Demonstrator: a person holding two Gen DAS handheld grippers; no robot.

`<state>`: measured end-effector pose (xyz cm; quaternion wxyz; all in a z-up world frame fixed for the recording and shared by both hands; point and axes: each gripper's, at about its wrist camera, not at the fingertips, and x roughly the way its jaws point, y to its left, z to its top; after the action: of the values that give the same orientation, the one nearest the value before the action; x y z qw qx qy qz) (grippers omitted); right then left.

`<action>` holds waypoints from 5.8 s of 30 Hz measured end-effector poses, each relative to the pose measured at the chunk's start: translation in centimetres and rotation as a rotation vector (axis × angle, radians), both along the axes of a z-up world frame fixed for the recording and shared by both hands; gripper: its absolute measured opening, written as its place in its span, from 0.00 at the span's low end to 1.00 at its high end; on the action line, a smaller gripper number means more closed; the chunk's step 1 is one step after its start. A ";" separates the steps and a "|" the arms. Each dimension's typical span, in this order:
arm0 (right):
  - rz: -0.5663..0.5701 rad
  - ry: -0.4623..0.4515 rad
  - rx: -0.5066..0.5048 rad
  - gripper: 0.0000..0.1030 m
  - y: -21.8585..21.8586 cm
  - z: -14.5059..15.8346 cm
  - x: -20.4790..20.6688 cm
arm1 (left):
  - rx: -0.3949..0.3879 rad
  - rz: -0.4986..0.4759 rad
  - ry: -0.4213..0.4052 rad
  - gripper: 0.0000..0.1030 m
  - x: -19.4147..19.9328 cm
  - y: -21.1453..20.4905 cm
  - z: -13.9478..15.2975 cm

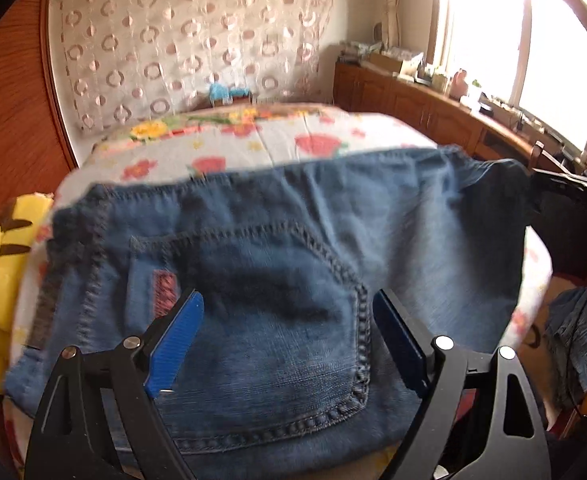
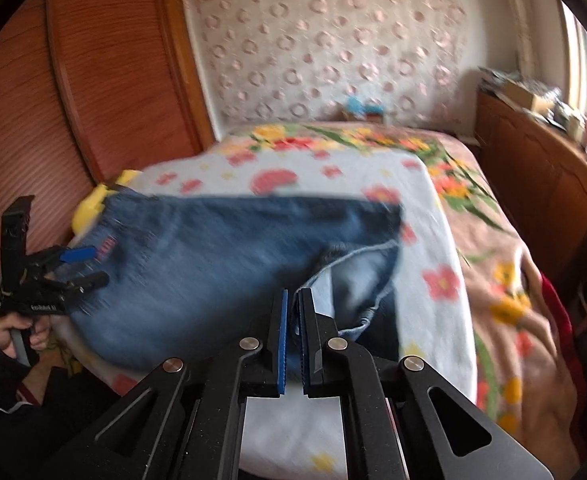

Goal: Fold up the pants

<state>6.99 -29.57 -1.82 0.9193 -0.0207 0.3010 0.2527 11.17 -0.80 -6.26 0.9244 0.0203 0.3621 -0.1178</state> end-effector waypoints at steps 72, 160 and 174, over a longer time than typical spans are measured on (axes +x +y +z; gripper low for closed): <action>0.105 0.057 -0.108 0.51 11.1 1.9 6.9 | -0.098 -0.017 0.007 0.85 3.3 0.5 0.9; 0.124 -0.128 -0.086 0.54 13.6 9.0 7.1 | -0.059 0.296 0.064 0.46 -0.9 15.5 -2.9; 0.106 0.080 -0.068 0.54 15.5 -1.1 3.8 | -0.036 0.300 -0.032 0.13 -3.7 15.5 -0.3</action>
<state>10.77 -14.06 -2.94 0.8908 -0.0577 0.3442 0.2911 7.46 14.66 -6.61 0.9376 -0.0488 0.3439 0.0155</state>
